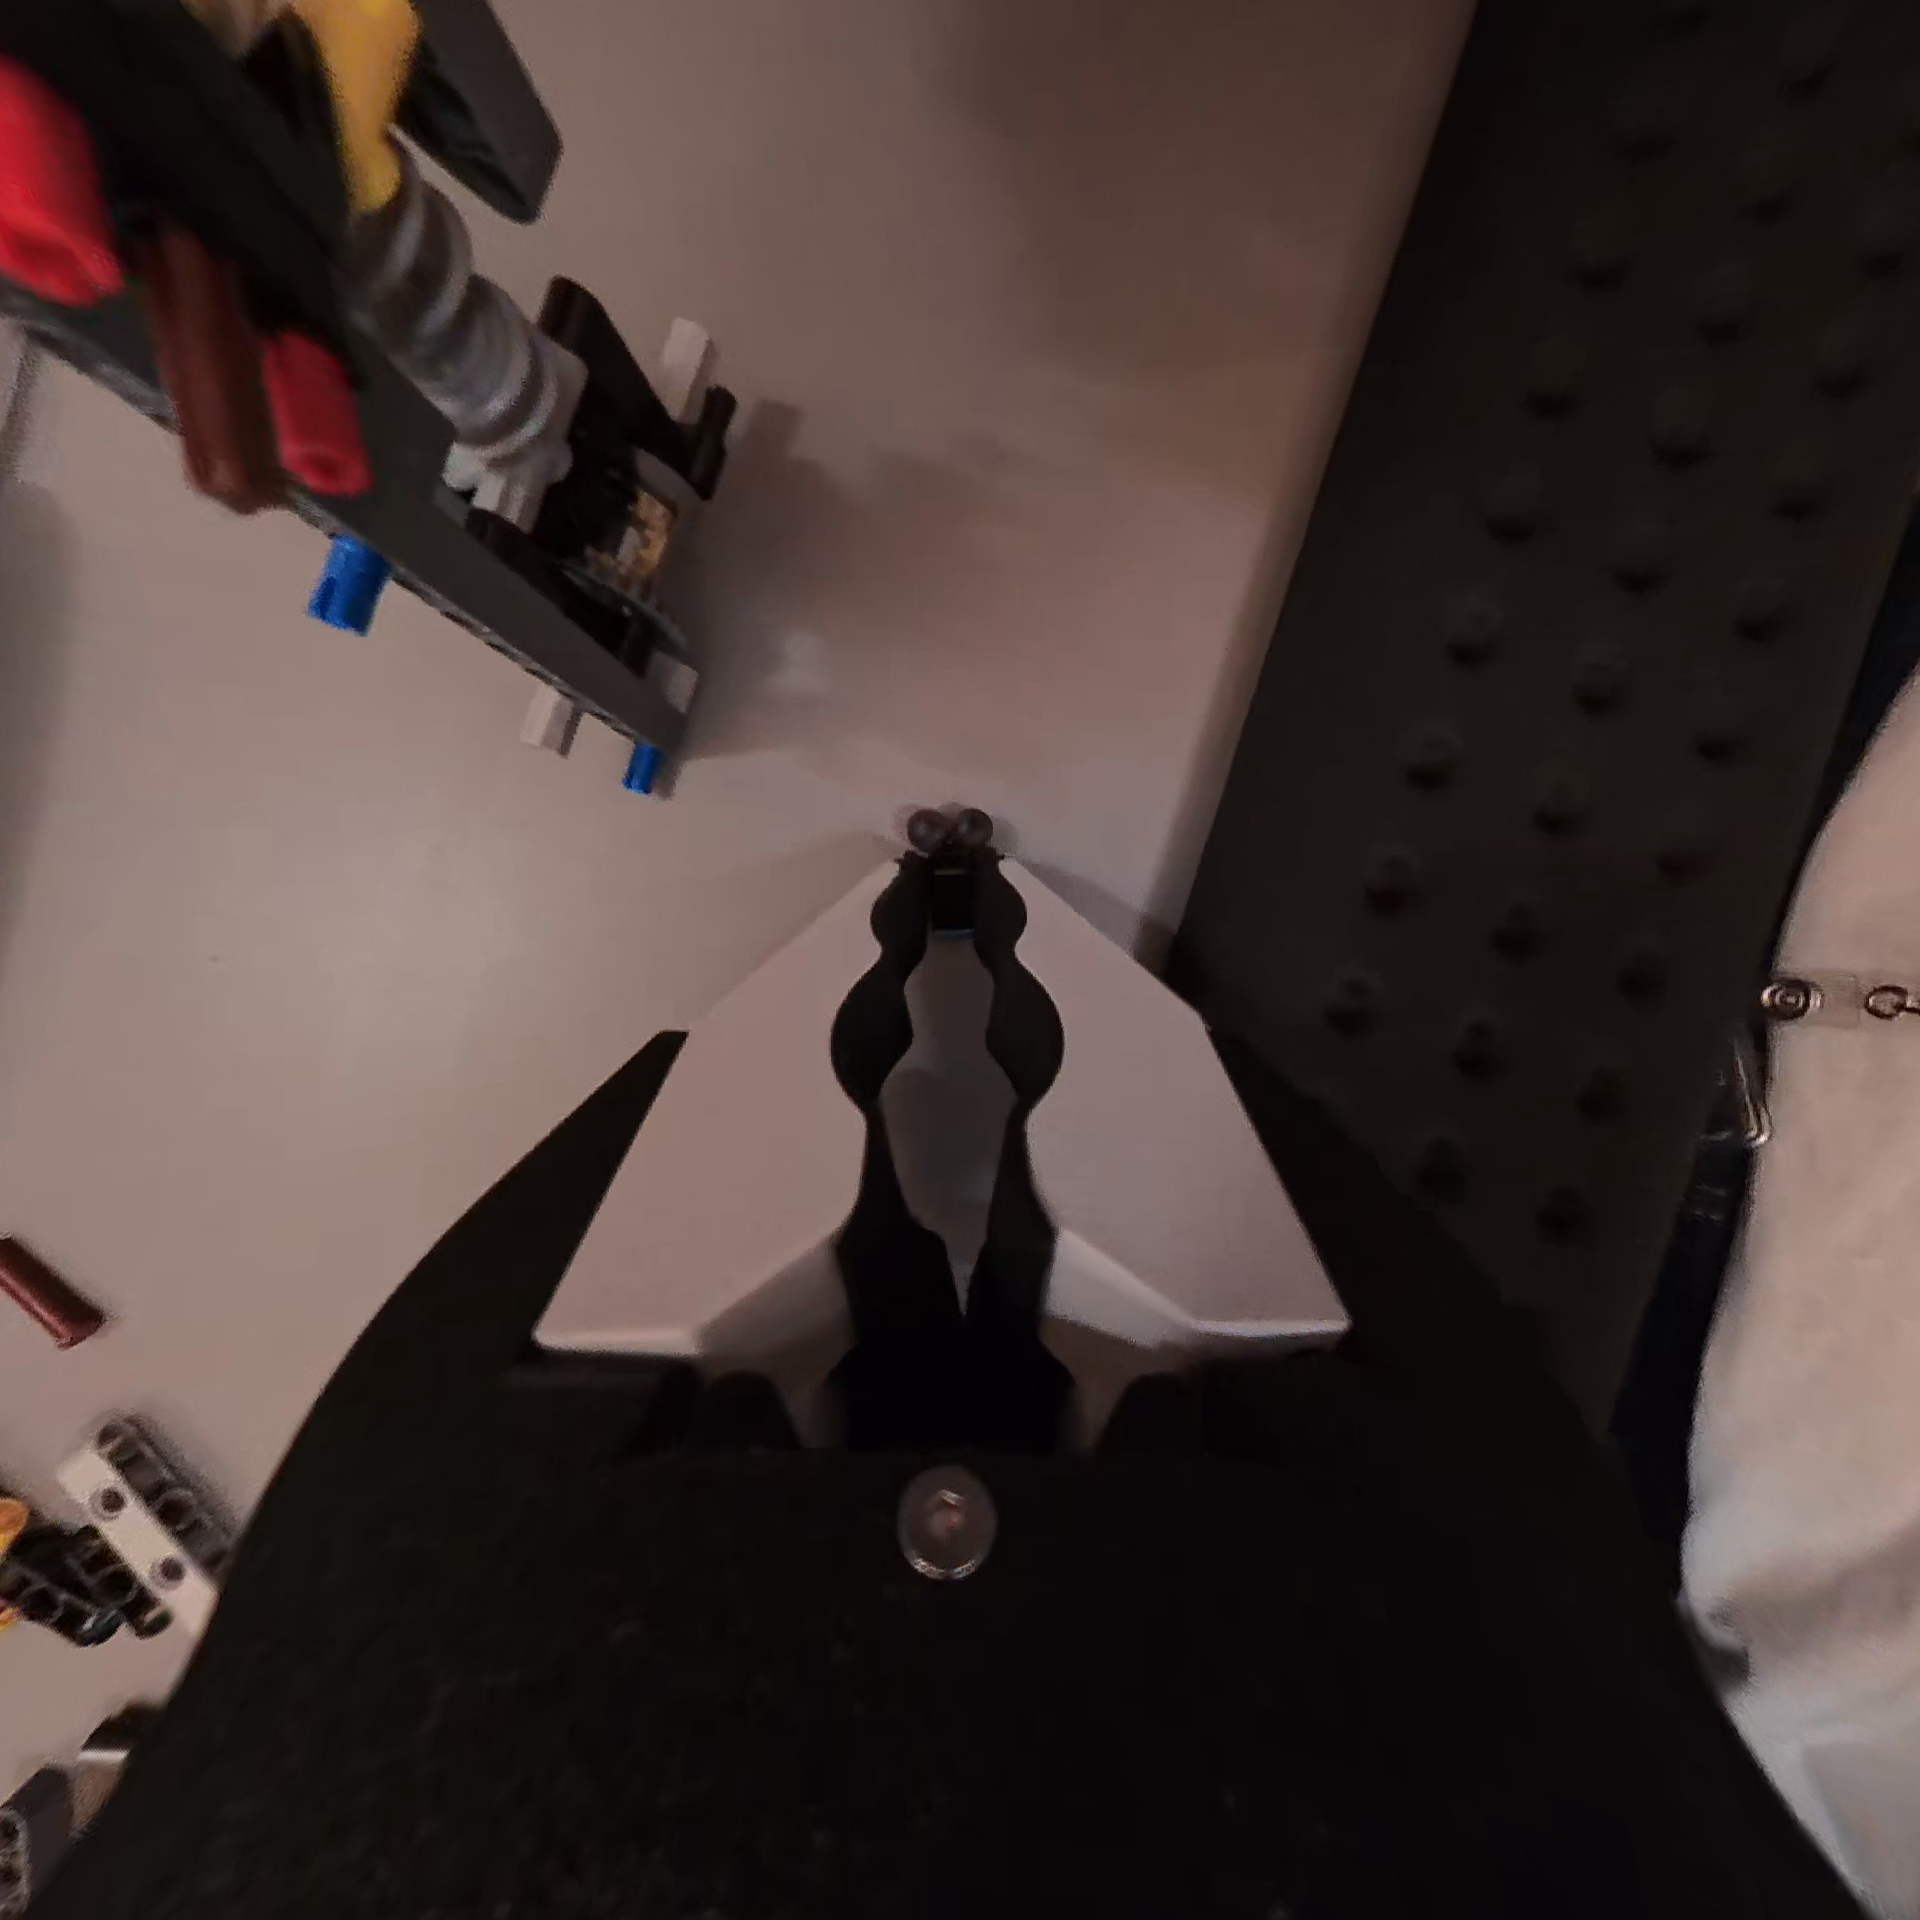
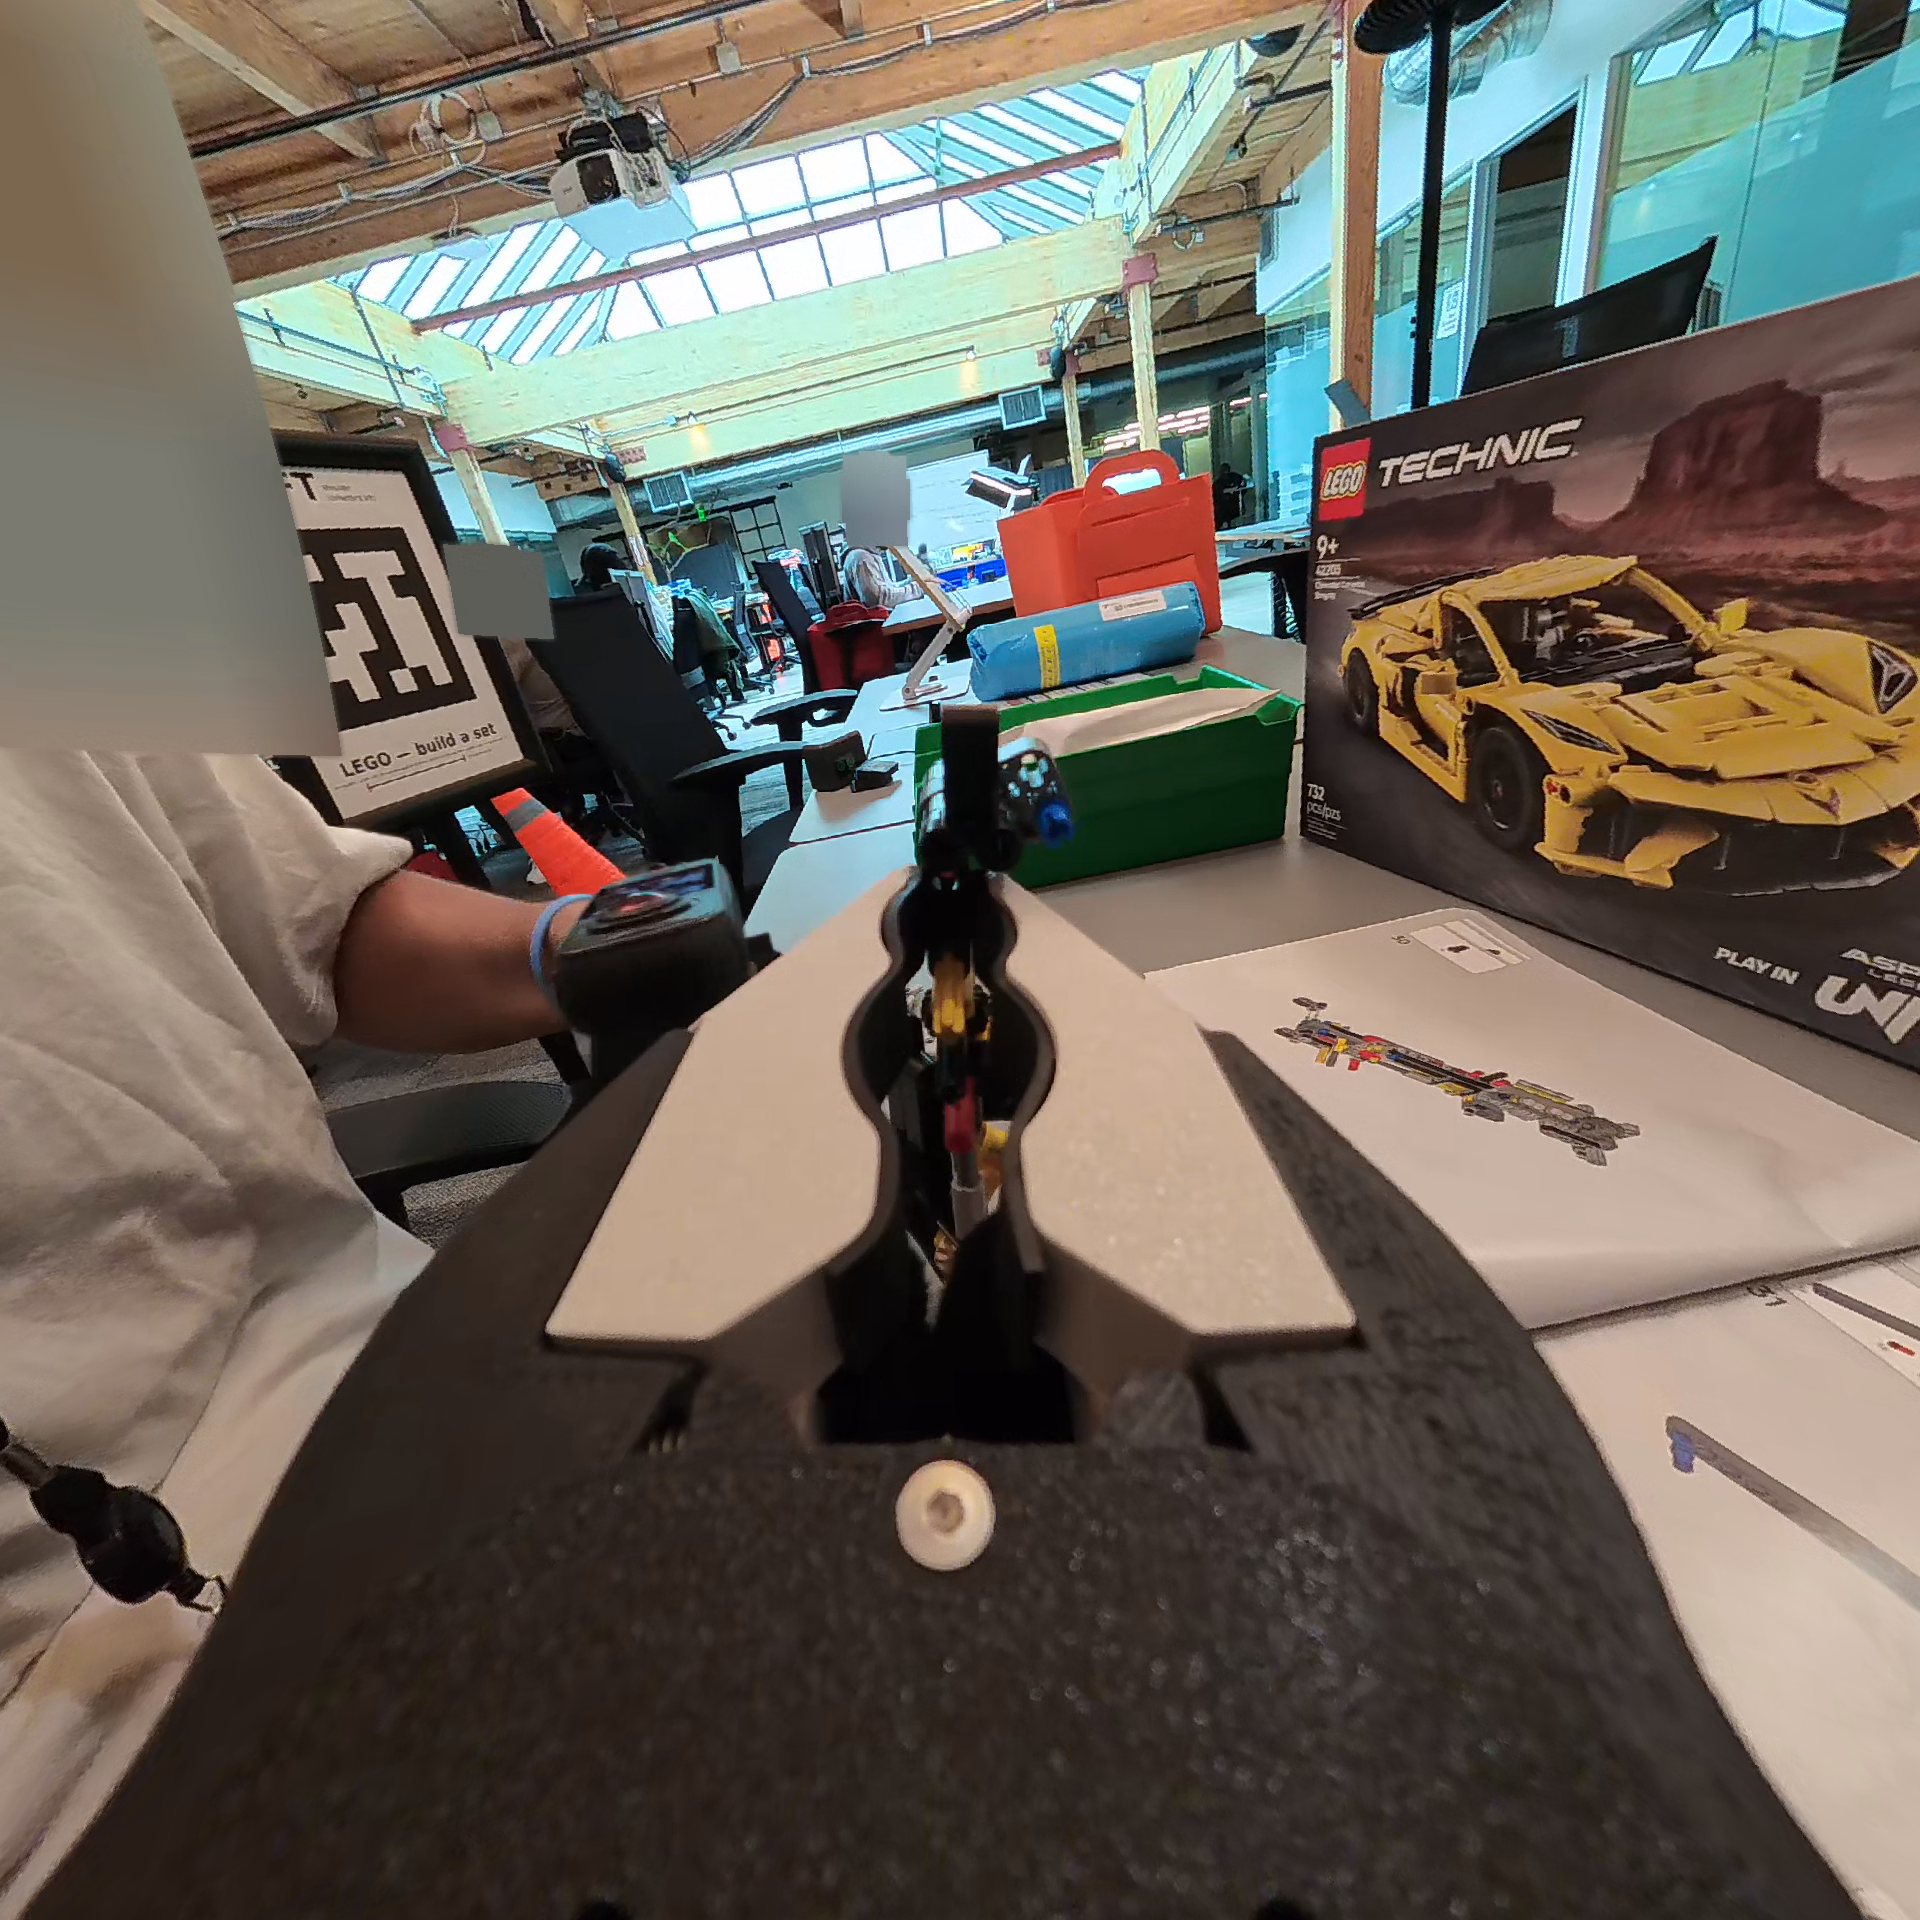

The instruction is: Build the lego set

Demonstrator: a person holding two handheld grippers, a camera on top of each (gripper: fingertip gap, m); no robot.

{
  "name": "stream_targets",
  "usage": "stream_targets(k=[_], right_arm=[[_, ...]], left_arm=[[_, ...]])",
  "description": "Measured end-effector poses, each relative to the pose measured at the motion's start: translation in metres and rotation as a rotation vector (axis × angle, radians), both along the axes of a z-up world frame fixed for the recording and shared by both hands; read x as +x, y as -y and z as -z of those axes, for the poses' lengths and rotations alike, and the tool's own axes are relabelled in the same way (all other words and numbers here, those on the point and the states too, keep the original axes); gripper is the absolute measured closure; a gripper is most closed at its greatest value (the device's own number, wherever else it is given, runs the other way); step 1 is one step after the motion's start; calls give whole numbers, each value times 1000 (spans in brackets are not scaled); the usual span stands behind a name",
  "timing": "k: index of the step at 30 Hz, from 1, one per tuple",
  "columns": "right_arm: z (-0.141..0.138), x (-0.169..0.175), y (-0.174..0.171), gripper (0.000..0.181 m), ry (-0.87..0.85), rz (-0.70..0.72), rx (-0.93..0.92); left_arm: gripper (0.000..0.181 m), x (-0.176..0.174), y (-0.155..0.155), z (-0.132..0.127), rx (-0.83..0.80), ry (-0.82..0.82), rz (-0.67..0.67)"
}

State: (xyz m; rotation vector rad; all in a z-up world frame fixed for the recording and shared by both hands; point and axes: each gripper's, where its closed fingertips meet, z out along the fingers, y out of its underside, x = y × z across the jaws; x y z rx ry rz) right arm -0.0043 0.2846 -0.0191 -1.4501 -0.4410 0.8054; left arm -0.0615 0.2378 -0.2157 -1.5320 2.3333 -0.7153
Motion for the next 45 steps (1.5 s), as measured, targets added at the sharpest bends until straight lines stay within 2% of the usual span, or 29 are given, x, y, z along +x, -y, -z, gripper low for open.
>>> stream_targets(k=[3,5,7,11,14,17,20,28,36,45], right_arm=[[0,3,0,175,-12,3,-2],[1,6,0,174,-26,9,-9],[1,8,0,174,-41,7,-14],[2,9,-2,174,-60,9,-16],[2,8,-3,174,-57,20,-7],[2,7,-5,174,-59,25,-7],[2,8,-5,174,-61,32,-6],[2,7,-5,174,-53,35,-4],[1,2,-4,174,-38,25,10],[0,-1,-4,174,-21,35,23]], left_arm=[[174,1,0,0,-11,28,11],[174,5,2,-11,-94,113,1],[174,11,-6,-42,-238,271,-60],[174,10,-44,-135,-509,670,-178],[174,7,-68,-156,-543,748,-269],[175,7,-80,-164,-650,781,-372],[175,4,-82,-171,-712,821,-392],[175,4,-60,-180,-651,838,-344],[174,-2,-42,-176,-542,852,-348],[174,-10,-44,-176,-552,863,-384]])
